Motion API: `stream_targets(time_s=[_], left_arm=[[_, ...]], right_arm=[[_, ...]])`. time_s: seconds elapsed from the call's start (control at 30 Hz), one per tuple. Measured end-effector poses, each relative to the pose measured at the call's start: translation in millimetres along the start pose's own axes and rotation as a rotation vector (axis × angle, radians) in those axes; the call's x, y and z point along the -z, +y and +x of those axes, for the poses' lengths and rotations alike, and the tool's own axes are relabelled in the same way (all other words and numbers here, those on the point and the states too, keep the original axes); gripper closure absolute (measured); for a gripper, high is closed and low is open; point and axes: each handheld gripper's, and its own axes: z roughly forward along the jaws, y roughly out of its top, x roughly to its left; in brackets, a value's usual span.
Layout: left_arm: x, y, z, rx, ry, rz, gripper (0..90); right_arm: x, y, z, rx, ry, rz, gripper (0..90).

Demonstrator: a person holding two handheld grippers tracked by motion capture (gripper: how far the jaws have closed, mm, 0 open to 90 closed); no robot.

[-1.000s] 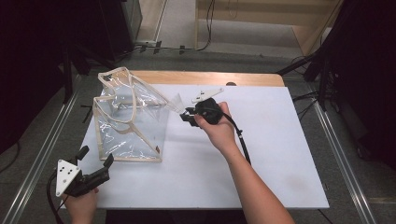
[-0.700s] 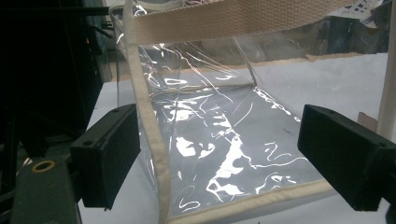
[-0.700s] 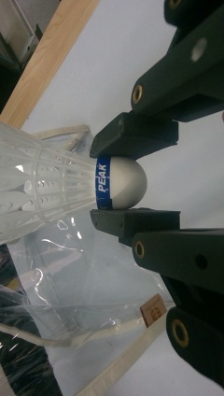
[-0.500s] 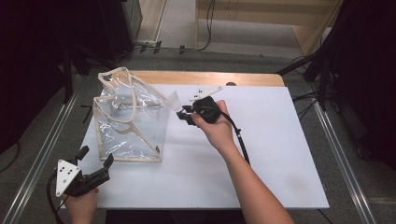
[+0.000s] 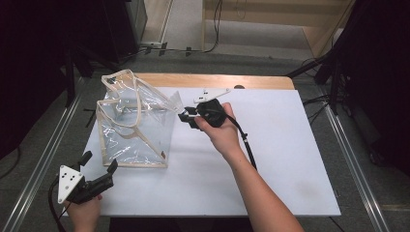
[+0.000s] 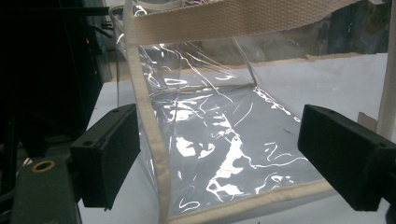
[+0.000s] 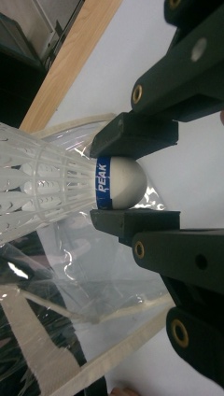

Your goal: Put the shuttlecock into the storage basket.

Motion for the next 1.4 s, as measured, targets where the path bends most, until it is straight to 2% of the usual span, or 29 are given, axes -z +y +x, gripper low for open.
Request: stream_targets(time_s=[0.73, 0.83, 1.27, 1.4], left_arm=[[-0.2, 0.1, -0.2, -0.004, 0.002, 0.002, 13.7], [-0.3, 0.1, -0.2, -0.003, 0.001, 0.003, 13.7], [-0.2, 0.1, -0.2, -0.003, 0.0, 0.002, 13.7], [-0.2, 0.1, -0.3, -0.002, 0.0, 0.001, 13.7]], right_arm=[[-0.8, 21.5, 17.8, 0.029, 0.026, -0.039, 62.3], [-0.1, 25.1, 20.8, 0.047, 0.022, -0.041, 62.3], [1.5, 39.0, 29.3, 0.05, 0.051, -0.08, 62.3], [0.5, 42.1, 33.2, 0.061, 0.045, -0.081, 62.2]])
